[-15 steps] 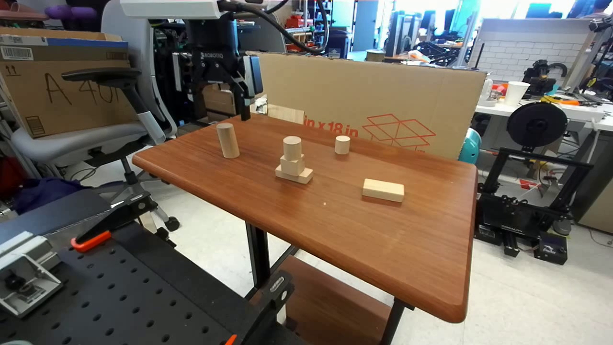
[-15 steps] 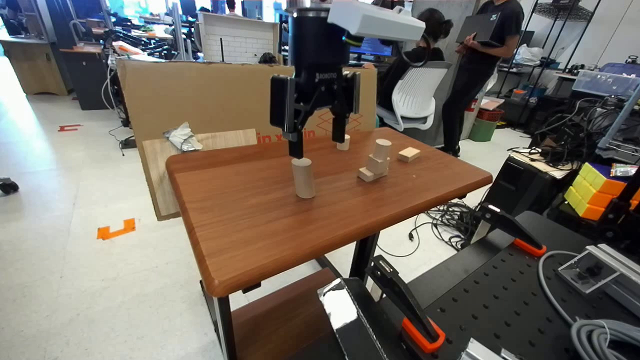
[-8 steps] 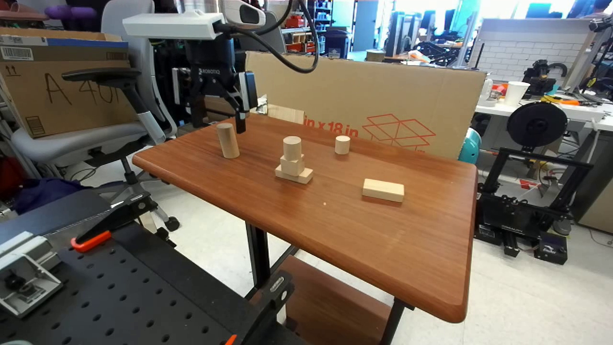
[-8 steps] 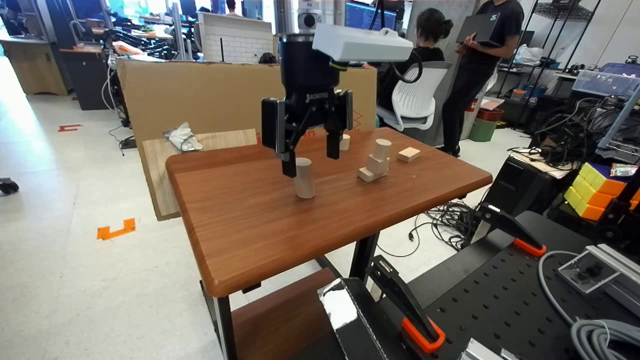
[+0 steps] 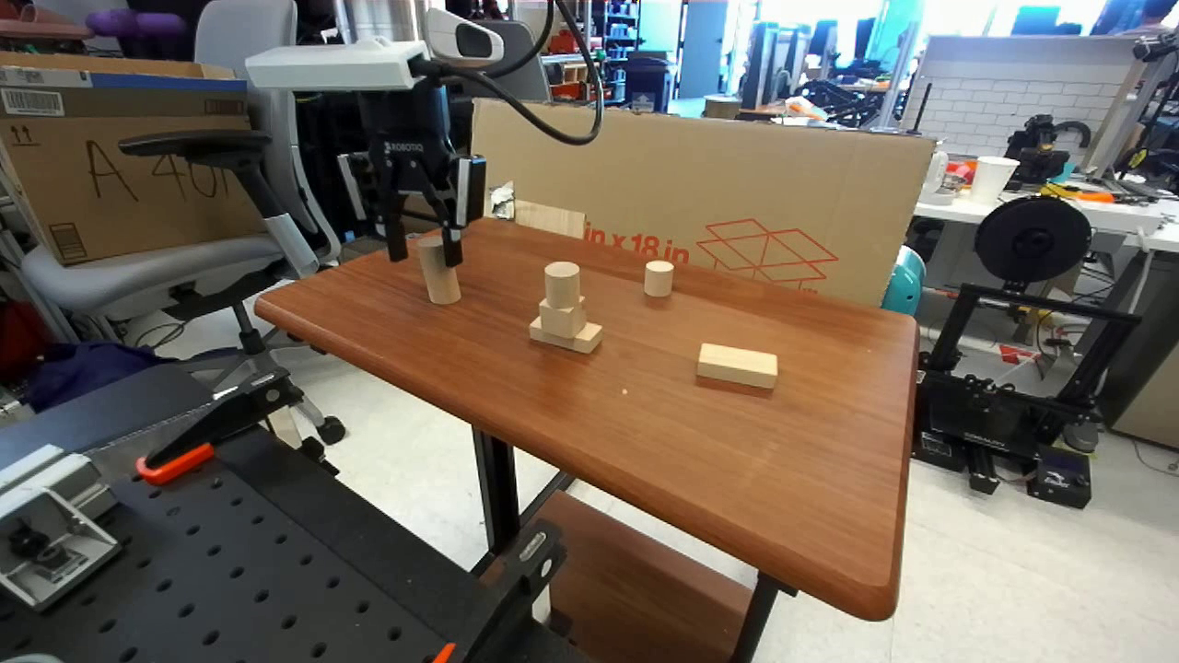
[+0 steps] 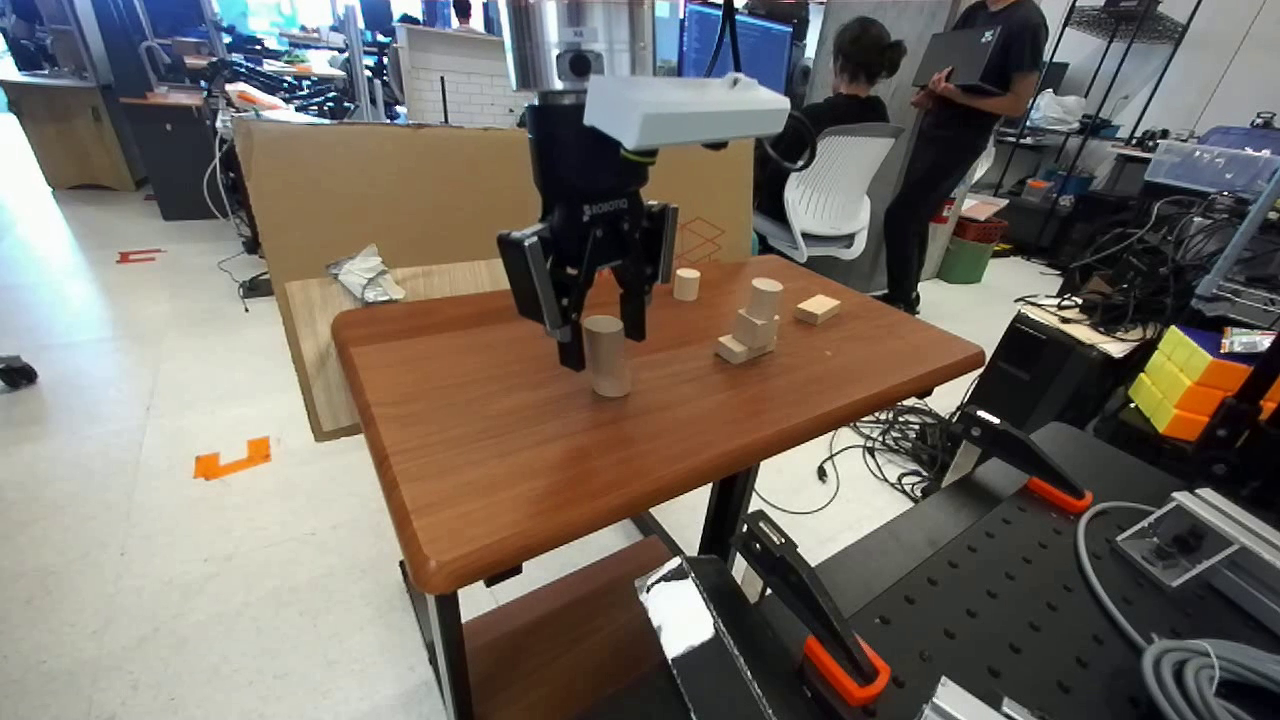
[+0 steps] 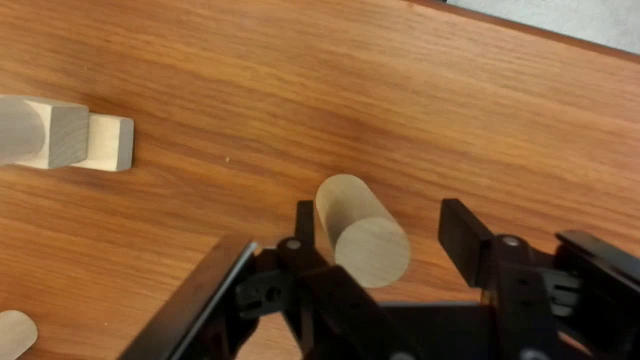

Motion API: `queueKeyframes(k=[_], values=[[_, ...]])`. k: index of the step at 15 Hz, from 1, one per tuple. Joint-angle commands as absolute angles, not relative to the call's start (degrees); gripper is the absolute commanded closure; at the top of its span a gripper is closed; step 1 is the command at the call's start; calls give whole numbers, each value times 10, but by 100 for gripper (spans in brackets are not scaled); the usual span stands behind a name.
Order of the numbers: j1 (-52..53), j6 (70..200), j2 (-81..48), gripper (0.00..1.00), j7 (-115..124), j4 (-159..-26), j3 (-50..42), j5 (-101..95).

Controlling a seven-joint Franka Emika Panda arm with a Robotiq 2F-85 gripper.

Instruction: Pick up the wooden cylindrical block and move it to the right.

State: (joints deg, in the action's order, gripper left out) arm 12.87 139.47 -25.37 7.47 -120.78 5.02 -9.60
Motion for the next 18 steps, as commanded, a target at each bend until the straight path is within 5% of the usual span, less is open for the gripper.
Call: queueKeyframes(k=[1,4,18], values=[[137,1380,-285,65,86,-1162,33,-117],[141,1381,-286,88,91,-1156,28,-117],[126,1366,-258,89,127,-1085,-21,-133]])
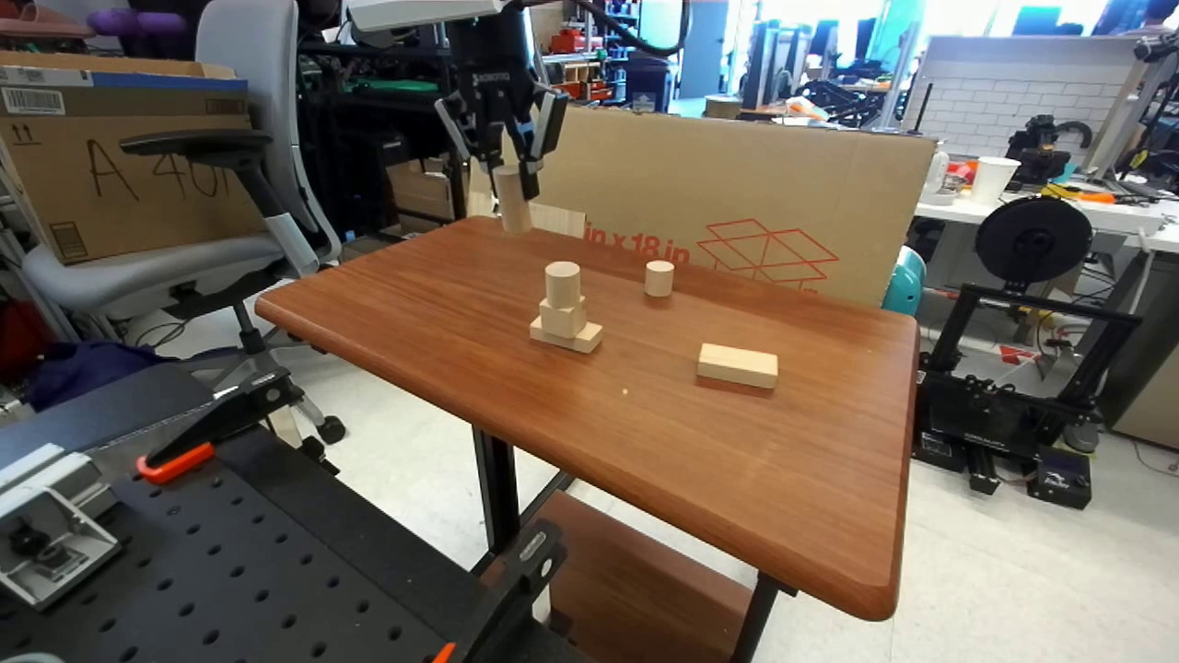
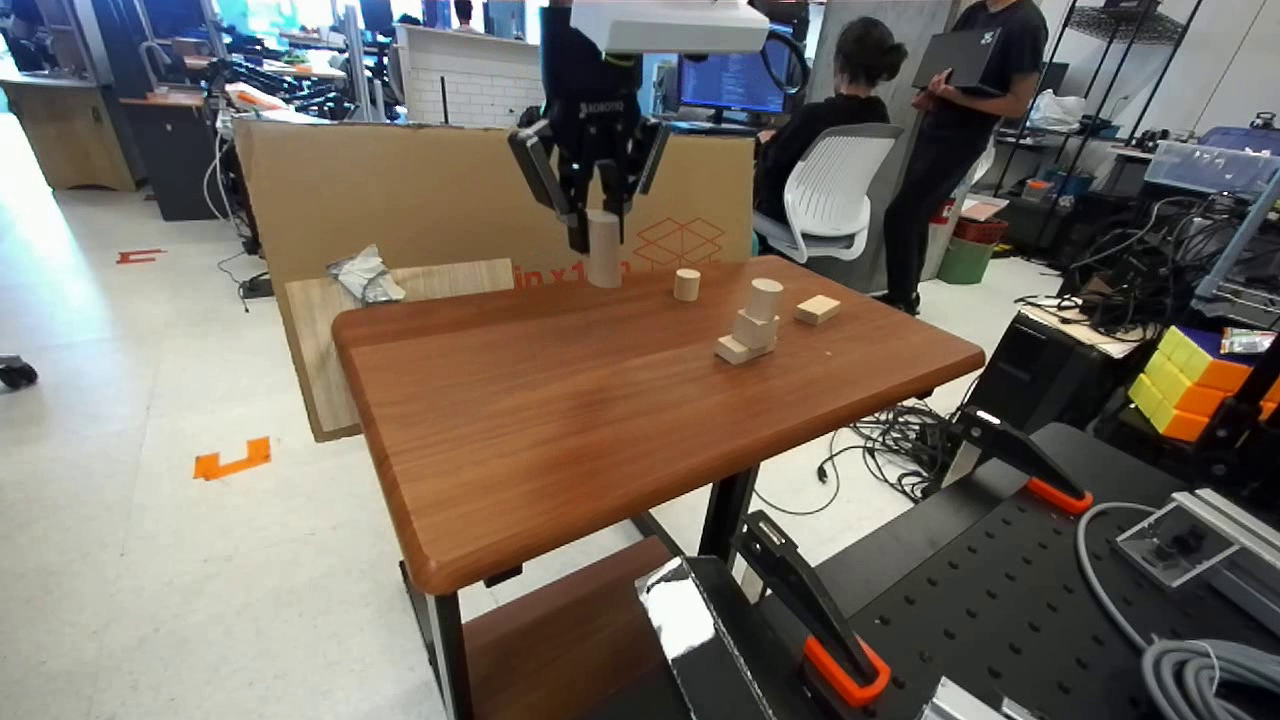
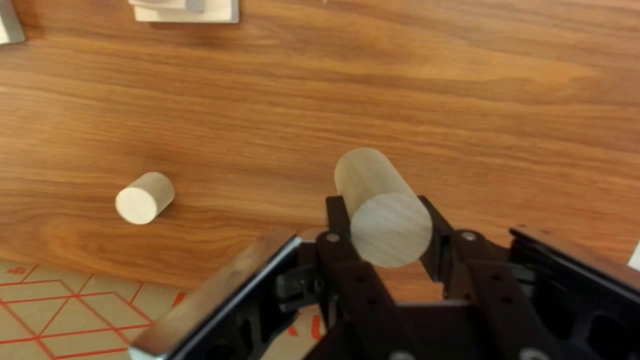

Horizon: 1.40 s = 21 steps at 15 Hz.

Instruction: Pick up the wooden cylindrical block and move it to the right.

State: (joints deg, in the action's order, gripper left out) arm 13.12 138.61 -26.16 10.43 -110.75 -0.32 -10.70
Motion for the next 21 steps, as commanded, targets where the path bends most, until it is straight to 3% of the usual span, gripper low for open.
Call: queueKeyframes(k=[1,21], values=[[123,1364,-261,89,131,-1078,-27,-135],[34,1327,-327,89,160,-1045,-78,-116]])
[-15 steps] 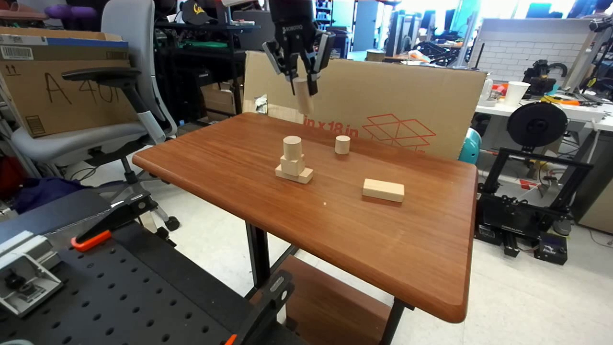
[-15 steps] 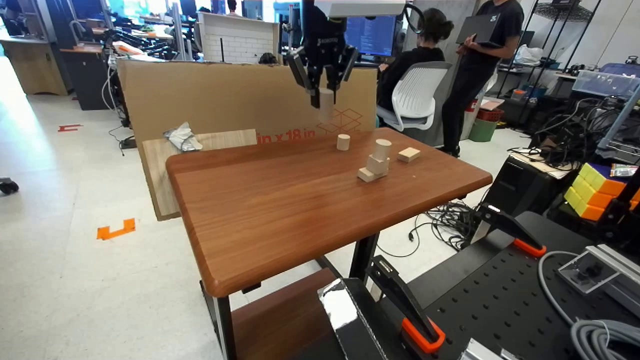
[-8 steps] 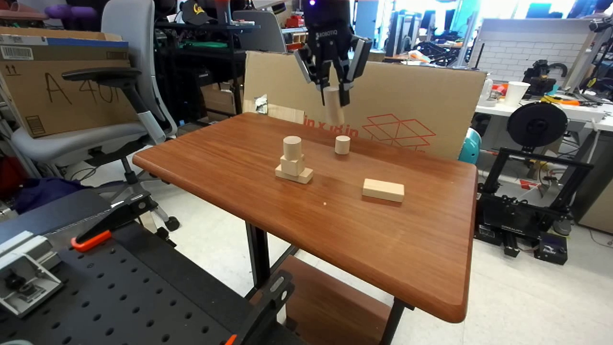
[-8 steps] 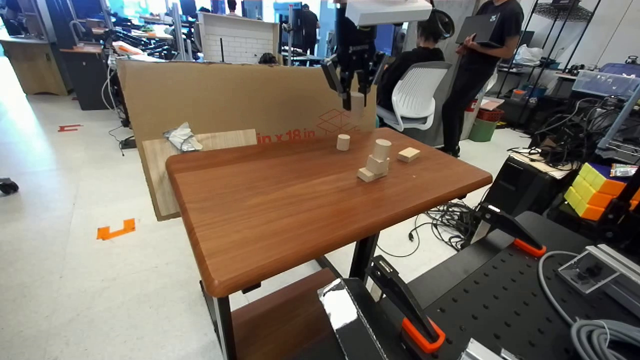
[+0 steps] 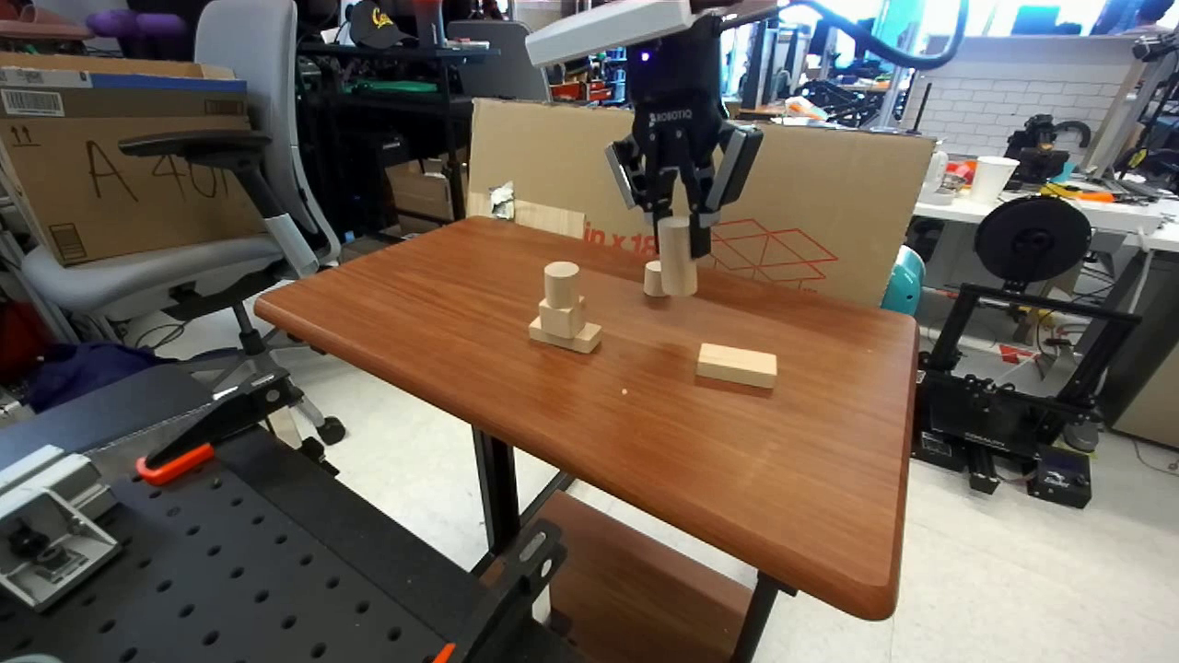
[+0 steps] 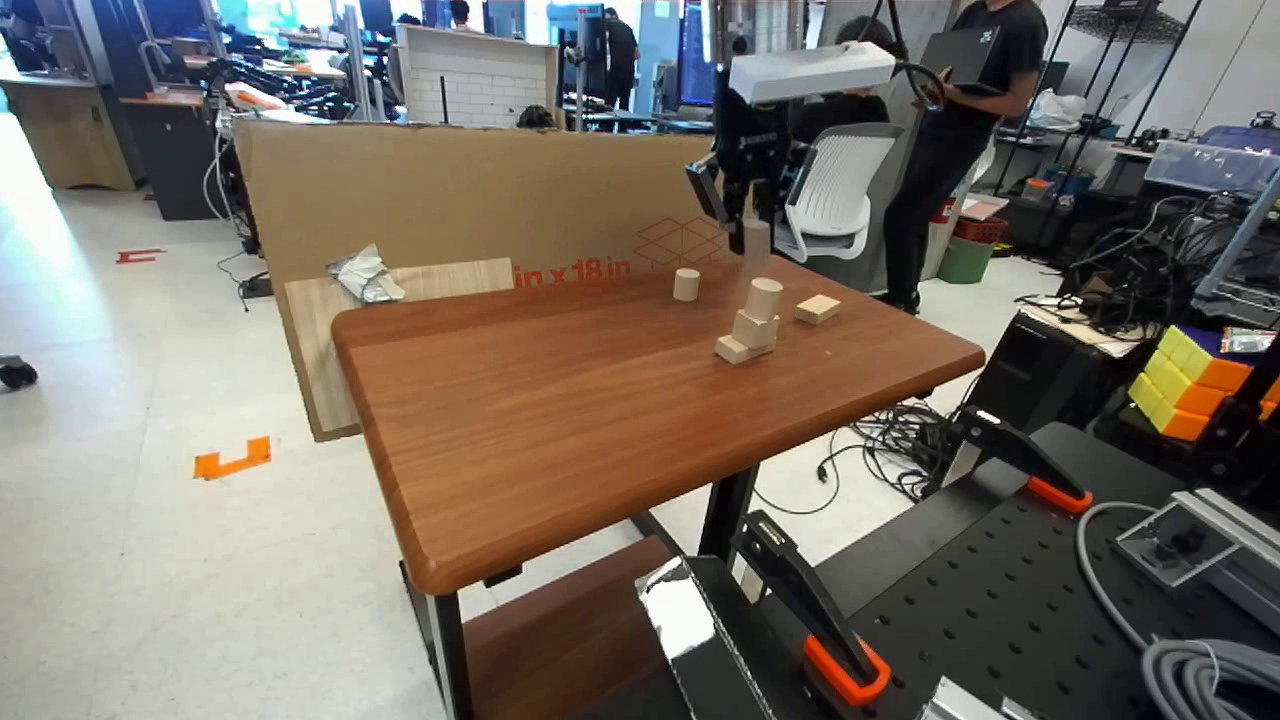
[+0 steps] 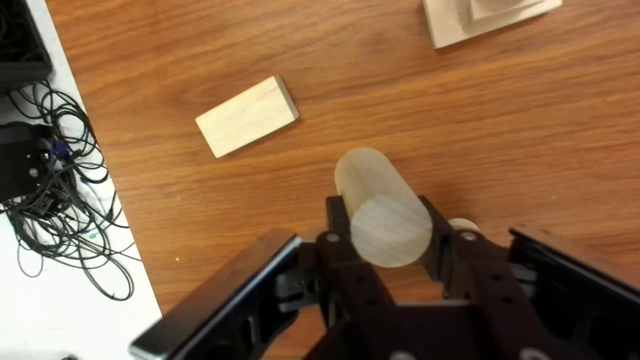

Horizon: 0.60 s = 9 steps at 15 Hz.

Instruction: Pick up the wooden cylindrical block and move it to the right.

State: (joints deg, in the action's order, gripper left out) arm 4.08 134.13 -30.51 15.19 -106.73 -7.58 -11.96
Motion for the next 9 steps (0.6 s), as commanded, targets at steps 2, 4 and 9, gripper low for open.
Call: queueKeyframes(k=[2,4,9], values=[[32,1326,-336,89,161,-1041,-79,-116],[30,1326,-344,89,162,-1038,-80,-116],[27,1332,-361,89,154,-1030,-78,-113]])
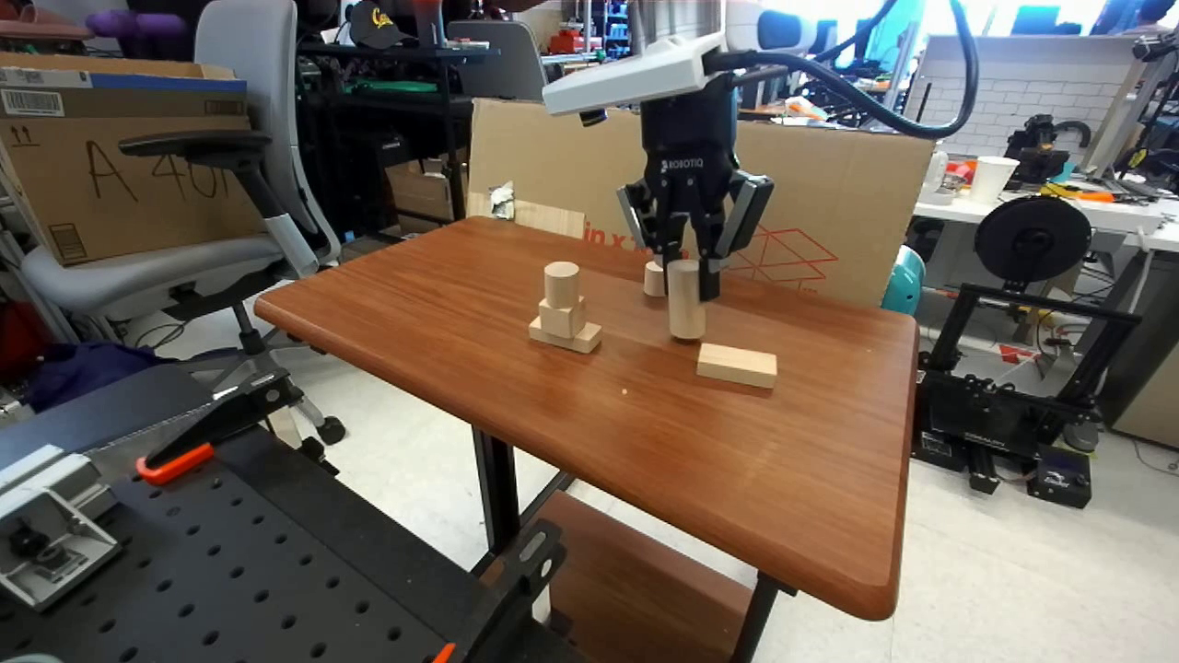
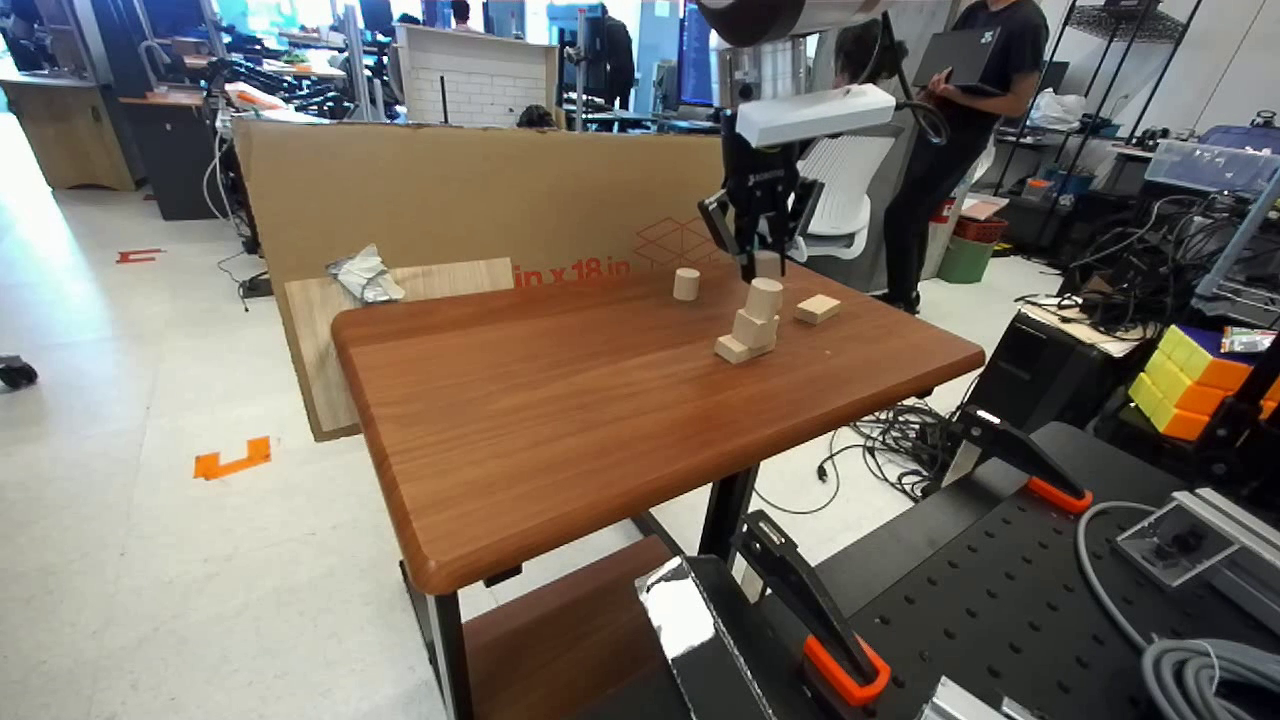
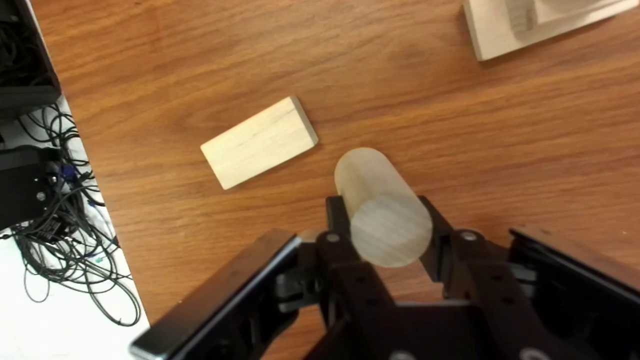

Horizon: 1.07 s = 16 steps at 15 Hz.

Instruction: Pick up the wooden cylindrical block and move it to the right.

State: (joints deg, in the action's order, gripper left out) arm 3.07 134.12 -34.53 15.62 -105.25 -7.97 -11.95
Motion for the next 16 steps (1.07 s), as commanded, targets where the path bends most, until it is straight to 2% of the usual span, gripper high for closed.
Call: queueKeyframes(k=[1,2,3,4,5,10,16], values=[[27,1332,-363,89,153,-1029,-78,-111],[27,1333,-365,89,152,-1028,-77,-111],[26,1336,-366,81,153,-1028,-77,-109],[25,1340,-364,39,153,-1030,-75,-106],[25,1341,-361,38,151,-1031,-74,-105],[32,1359,-329,2,152,-1050,-67,-104],[53,1336,-261,0,164,-1060,-55,-107]])
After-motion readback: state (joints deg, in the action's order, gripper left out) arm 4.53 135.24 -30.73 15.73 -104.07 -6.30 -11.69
